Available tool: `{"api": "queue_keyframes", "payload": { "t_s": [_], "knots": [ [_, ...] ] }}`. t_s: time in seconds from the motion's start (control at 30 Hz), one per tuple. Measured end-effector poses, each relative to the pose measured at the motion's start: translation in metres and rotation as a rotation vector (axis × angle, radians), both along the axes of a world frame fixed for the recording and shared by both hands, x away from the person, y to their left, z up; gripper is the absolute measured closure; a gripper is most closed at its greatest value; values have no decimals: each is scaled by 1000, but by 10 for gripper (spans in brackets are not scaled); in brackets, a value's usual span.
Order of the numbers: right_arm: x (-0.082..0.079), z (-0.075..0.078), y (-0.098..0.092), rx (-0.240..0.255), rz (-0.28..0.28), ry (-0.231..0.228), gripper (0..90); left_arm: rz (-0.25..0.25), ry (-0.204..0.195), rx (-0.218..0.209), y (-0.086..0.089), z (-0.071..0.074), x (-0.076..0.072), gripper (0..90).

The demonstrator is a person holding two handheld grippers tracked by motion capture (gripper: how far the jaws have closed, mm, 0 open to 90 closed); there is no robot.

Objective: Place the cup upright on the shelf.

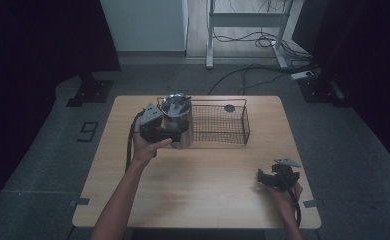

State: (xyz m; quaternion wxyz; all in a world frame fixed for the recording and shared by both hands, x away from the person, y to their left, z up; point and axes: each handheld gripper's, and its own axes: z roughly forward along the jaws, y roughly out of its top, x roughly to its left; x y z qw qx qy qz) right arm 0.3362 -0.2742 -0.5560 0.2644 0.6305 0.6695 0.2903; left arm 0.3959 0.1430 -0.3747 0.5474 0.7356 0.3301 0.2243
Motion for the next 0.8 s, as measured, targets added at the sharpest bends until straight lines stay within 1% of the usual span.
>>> {"api": "queue_keyframes", "payload": {
  "t_s": [0.3, 0.47, 0.67, 0.8],
  "knots": [
    [0, 0, 0, -1, -2, 0, 35, 7, 2, 2, 0, -1, 10, 42],
    [0, 0, 0, -1, -4, -1, 35, 9, -8, 7, 0, 4, 18, 42],
    [0, 0, 0, 1, -7, -2, 36, 10, -17, 0, 1, 7, 26, 42],
    [0, 0, 0, 0, -7, -2, 36, 13, -23, 7, 2, 9, 31, 42]
  ]
}}
